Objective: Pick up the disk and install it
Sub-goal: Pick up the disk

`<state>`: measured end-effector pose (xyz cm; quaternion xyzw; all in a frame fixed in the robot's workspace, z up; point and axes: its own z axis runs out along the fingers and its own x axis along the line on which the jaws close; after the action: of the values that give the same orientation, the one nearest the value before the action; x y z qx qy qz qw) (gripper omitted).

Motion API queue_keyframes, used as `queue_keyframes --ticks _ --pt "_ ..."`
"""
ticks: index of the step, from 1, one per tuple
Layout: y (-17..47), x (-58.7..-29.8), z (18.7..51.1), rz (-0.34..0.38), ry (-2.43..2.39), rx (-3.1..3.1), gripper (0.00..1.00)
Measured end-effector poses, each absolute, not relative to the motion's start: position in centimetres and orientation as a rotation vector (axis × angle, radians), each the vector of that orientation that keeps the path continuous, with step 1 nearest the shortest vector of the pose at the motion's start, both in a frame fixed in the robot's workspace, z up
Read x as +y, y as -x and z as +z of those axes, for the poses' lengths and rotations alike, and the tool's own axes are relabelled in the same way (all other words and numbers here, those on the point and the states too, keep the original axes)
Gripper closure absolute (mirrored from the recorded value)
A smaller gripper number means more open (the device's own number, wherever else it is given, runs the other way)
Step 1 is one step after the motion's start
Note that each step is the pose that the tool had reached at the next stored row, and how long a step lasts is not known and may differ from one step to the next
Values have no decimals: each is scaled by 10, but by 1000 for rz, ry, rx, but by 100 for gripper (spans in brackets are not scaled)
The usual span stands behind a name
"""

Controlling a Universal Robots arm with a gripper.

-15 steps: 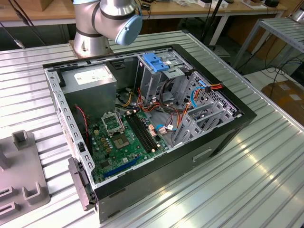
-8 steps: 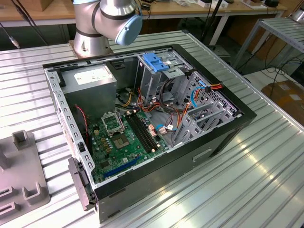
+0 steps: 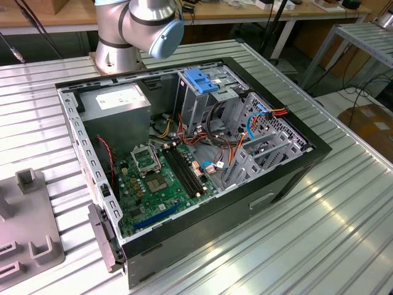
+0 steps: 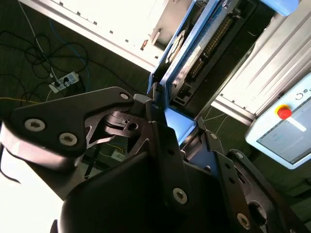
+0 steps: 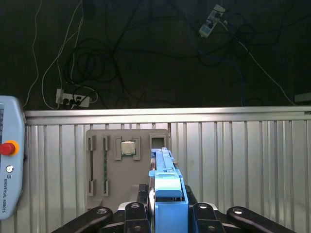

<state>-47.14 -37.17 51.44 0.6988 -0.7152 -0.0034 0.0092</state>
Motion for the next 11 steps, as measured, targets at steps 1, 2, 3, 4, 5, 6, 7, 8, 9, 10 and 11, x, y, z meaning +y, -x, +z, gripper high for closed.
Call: queue_keyframes --ticks 1,2,3,4,5,6,7,8,9,10,11 --pt "471 -372 514 -11 -2183 -2234 63" --pt "471 -372 514 -11 -2183 -2234 63" --pt "471 -372 514 -11 -2183 -2234 63" --pt "471 -372 514 -11 -2183 -2234 63" --pt "471 -372 514 -11 -2183 -2234 63" --pt "471 -372 514 -11 -2183 -2234 63" --pt "471 -372 514 -11 -2183 -2234 63" --pt "470 -372 514 -11 -2183 -2234 63" --pt "469 -372 514 -11 -2183 -2234 63" --pt "467 -372 514 -11 -2183 -2234 63" --pt "465 -372 514 -11 -2183 -2234 63"
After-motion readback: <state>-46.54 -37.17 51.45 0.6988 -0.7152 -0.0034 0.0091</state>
